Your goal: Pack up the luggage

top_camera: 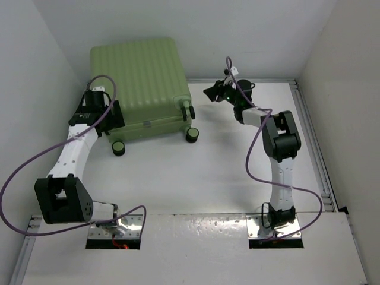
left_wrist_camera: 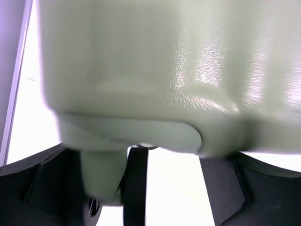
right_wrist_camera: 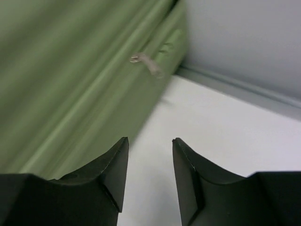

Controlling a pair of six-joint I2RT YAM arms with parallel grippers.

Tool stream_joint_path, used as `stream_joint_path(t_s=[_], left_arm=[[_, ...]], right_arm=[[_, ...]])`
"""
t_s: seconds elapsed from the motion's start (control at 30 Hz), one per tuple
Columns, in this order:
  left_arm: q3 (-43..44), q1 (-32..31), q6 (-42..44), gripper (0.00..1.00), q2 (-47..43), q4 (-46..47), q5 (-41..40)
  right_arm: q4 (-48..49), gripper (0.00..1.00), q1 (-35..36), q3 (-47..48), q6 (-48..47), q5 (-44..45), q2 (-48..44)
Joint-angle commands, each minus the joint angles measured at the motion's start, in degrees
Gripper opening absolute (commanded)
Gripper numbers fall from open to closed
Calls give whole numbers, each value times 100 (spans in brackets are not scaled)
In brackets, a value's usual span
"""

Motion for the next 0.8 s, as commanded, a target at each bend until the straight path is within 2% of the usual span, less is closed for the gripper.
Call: stream_joint_path(t_s=[0.0,0.13,0.23,0.47,0.6,0.77], left_arm=[[596,-199,-316,97,-506,607,247],[903,-130,-378,99,-630,607,132],[1079,-59,-308,99,-683,607,132],[1168,-59,-114,99,-797,335,1247],[1036,-119,-114,96,-736,80,1537],[693,-304,-176,95,-736,-287,2258]], right_arm=[[-499,42,218,-125,1283,-1338,-63],[-965,35,525,-248,1750,-1376,139],[-1537,31,693,-292,1681,-1278,218],[-2303,27,1132,-959,1303,-1514,-291],[-2171,27,1597,-1504,1338,-1928,-659],[-918,33,2142,-1743,2032,-2446,-801]])
